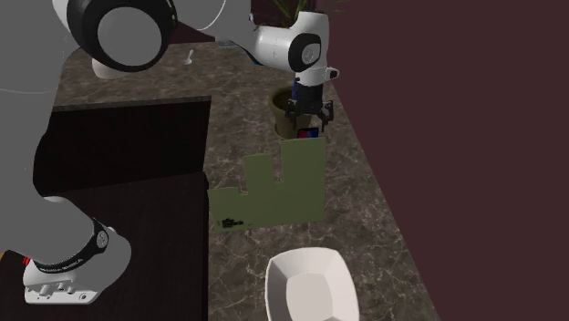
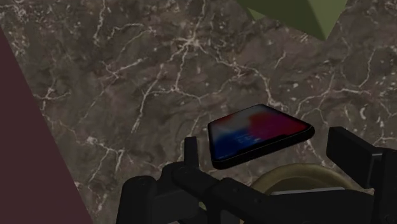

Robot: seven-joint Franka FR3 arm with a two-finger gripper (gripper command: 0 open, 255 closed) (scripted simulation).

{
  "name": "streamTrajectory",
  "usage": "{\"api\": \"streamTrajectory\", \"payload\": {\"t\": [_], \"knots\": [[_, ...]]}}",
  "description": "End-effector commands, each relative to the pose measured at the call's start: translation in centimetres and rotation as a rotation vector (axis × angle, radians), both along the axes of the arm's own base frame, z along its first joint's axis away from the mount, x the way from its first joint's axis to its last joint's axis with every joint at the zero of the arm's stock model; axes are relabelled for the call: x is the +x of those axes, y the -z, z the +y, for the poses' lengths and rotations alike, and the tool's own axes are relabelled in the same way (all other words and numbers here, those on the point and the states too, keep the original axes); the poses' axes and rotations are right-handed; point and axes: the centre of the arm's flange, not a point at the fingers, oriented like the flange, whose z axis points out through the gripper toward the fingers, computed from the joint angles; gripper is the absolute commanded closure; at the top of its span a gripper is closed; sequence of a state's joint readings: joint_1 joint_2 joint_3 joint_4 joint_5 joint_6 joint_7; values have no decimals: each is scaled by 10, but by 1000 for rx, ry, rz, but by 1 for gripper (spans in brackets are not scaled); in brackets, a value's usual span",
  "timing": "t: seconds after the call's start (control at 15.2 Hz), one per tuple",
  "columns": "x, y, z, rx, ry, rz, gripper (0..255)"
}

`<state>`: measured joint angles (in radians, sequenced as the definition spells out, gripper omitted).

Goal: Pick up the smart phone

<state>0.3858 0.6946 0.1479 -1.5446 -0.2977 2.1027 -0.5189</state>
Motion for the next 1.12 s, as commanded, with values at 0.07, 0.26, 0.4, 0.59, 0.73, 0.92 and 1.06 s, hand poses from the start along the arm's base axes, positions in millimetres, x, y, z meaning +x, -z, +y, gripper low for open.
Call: {"api": "streamTrajectory", "payload": {"t": [0.07, 0.26, 0.4, 0.59, 0.73, 0.92, 1.06], "knots": [[1, 13, 1, 0, 0, 0, 0], [1, 14, 0, 0, 0, 0, 255], [1, 14, 0, 0, 0, 0, 255], [1, 14, 0, 0, 0, 0, 255], [1, 13, 0, 0, 0, 0, 255], [1, 3, 1, 0, 0, 0, 255], [0, -8, 1, 0, 0, 0, 255]]}}
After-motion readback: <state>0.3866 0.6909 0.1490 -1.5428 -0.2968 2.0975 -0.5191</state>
